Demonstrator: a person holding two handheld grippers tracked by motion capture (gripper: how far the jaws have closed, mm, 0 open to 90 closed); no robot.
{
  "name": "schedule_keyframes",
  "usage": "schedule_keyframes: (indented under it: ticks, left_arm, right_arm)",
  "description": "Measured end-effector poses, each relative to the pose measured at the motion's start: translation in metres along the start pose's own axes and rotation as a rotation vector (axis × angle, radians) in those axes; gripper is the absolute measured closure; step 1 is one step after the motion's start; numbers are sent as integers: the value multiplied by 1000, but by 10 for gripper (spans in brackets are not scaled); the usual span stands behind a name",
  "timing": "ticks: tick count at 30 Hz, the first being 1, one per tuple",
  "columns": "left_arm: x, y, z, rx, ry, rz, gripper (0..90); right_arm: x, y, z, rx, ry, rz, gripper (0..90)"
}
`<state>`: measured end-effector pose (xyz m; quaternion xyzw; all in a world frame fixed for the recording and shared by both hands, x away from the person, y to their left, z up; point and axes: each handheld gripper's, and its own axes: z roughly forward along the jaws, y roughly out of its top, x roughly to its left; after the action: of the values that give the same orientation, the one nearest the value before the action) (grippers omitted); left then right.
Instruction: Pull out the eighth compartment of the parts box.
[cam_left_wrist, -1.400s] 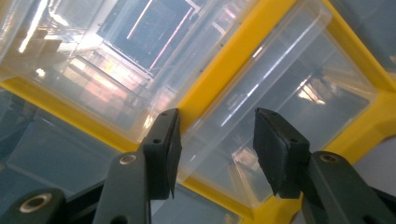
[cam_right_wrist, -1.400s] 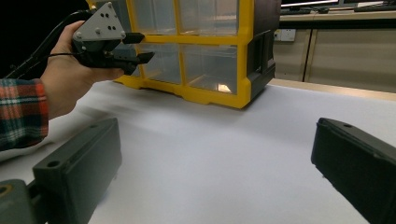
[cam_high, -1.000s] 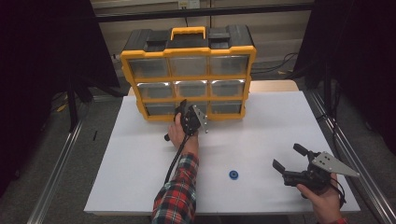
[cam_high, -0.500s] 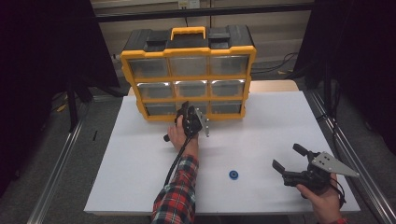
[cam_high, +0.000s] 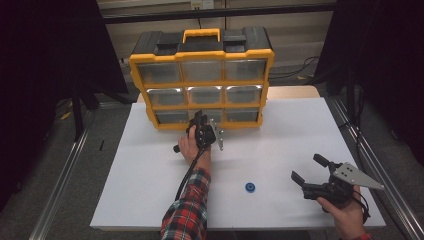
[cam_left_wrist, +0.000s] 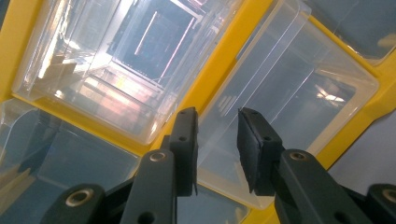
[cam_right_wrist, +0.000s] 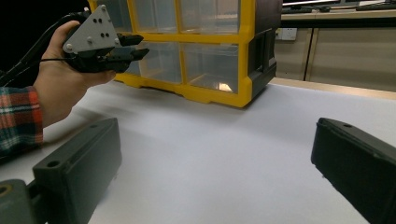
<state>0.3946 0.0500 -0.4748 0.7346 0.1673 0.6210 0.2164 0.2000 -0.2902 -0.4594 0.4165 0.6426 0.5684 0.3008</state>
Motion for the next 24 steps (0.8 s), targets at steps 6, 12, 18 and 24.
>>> schedule_keyframes:
  ticks: [6, 12, 18, 24]
  left_arm:
    - [0, -1, -3, -7, 10, 25, 693]
    - [-1, -2, -6, -1, 7, 22, 693]
    - [-2, -3, -9, -18, 12, 32, 696]
    - [-2, -4, -12, -30, 19, 40, 698]
  right_arm:
    - [0, 0, 0, -1, -5, 8, 10]
    - [1, 0, 0, -3, -8, 14, 10]
    - [0, 0, 0, -3, -4, 8, 10]
    - [1, 0, 0, -5, -7, 15, 10]
